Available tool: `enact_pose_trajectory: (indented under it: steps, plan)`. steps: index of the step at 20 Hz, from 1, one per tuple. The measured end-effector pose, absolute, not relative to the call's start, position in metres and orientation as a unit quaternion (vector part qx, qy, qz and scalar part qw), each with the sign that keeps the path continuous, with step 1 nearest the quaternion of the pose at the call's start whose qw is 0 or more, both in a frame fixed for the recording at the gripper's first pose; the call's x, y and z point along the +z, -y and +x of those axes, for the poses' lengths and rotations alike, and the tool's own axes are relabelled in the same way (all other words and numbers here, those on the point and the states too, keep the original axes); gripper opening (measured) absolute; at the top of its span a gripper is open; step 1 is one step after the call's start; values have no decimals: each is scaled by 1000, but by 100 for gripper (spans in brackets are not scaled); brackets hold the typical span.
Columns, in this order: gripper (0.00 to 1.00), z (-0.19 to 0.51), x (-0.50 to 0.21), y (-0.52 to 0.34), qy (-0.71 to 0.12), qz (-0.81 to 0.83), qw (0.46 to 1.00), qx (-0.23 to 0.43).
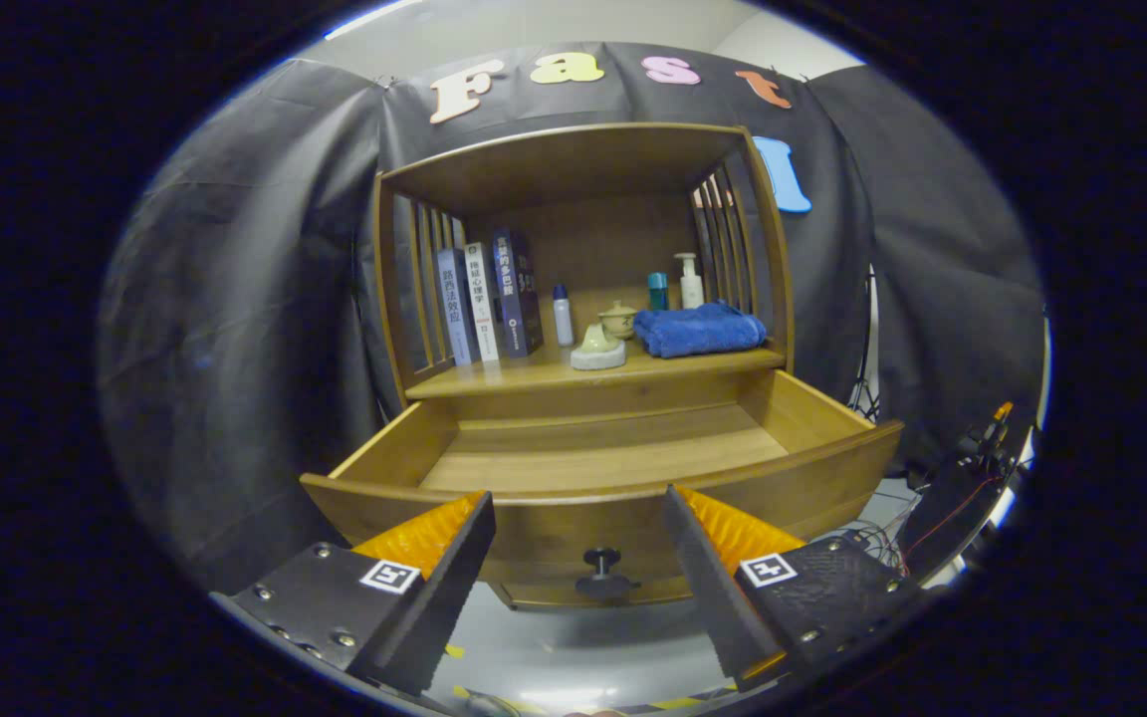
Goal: Pull open the drawer, take out the items inside it, and place them on the countertop above the cabinet.
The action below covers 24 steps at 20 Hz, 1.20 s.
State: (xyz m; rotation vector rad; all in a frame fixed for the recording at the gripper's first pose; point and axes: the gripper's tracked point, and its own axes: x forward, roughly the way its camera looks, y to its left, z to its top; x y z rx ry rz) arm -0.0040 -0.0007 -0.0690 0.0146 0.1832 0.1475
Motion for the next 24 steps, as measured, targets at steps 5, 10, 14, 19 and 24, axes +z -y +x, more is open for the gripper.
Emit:
enact_pose_trajectory:
  steps: [5,10,14,19,24]
  plan:
    - [100,1,-98,1,-102,-6,992,72]
    - [100,12,-126,-7,-110,-12,991,75]
    - [100,35,-141,-1,-111,-16,992,54]
    - [99,44,-142,-2,-46,-33,998,39]
    - [99,70,-141,-11,-22,-8,999,41]
